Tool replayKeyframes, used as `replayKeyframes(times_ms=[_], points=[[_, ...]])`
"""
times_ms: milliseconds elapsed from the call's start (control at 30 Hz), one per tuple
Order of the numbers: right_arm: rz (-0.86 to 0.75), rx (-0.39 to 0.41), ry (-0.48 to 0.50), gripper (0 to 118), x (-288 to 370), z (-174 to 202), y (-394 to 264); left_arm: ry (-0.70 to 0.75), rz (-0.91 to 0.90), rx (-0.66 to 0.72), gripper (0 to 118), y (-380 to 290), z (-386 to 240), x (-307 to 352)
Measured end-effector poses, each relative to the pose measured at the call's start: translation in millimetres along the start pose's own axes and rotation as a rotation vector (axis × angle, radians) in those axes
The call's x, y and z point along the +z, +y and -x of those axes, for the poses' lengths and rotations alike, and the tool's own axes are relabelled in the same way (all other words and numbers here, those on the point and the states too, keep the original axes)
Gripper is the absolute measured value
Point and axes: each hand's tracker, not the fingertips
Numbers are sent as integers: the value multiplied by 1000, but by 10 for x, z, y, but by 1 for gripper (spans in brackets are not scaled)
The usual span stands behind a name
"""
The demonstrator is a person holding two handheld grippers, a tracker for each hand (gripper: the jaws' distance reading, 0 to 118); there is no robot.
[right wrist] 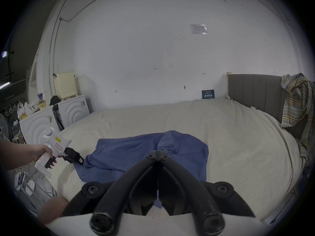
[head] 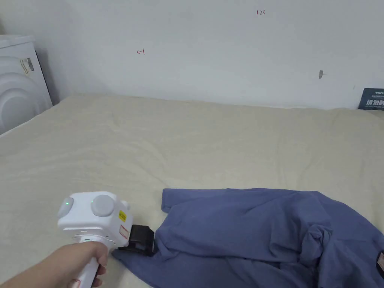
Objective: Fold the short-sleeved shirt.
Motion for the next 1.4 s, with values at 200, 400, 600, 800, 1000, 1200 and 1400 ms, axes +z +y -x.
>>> replayKeyframes(times_ms=[200,400,600,800,1000,1200,1400], points=[[41,6,17,0,-137,84,-62,53,-195,-260,72,-306,-402,163],[24,51,41,0,-461,223,127,-90,-268,-159,5,-497,-282,295],[219,222,248,0,-1749,792,1061,-155,-323,-80,5,-648,-194,346],[789,251,280,112,-3682,1279,1093,-177,-326,-103,5,-753,-235,355],[922,329,-35,112,-4562,1084,693,-213,-321,-92,5,-784,-244,299],[1083,151,-37,111,-4770,812,353,-234,-285,-75,5,-800,-227,132],[917,239,69,2,-4519,797,747,-263,-285,-22,5,-789,-213,101]])
